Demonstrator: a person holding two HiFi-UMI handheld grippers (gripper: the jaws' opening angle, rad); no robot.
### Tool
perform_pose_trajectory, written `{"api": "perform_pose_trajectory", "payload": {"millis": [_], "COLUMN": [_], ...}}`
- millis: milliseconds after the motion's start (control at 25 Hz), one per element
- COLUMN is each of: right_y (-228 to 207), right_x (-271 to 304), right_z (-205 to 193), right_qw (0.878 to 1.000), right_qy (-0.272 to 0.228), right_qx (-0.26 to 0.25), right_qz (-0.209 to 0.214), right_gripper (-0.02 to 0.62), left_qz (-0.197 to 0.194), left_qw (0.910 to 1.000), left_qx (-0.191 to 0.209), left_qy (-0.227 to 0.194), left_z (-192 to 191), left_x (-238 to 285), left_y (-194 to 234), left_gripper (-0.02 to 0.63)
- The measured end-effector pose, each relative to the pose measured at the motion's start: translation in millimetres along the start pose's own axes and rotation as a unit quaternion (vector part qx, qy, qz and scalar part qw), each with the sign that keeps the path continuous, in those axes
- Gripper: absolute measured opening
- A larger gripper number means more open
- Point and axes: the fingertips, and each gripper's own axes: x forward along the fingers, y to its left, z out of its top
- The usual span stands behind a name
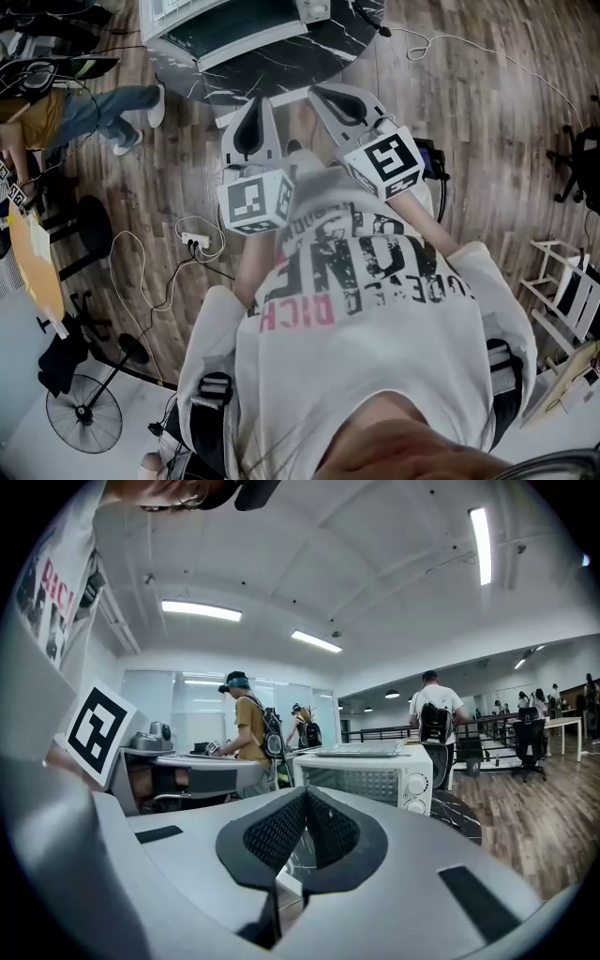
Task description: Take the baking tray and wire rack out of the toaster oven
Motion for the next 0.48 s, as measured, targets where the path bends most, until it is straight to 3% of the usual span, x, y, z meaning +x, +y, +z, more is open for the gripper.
{"api": "perform_pose_trajectory", "payload": {"millis": [480], "right_y": [-1.4], "right_x": [1.6], "right_z": [4.1], "right_qw": [0.999], "right_qy": [-0.016], "right_qx": [0.036], "right_qz": [0.004], "right_gripper": [0.002], "left_qz": [0.004], "left_qw": [1.0], "left_qx": [-0.003], "left_qy": [0.003], "left_z": [-0.4], "left_x": [1.0], "left_y": [2.9], "left_gripper": [0.005]}}
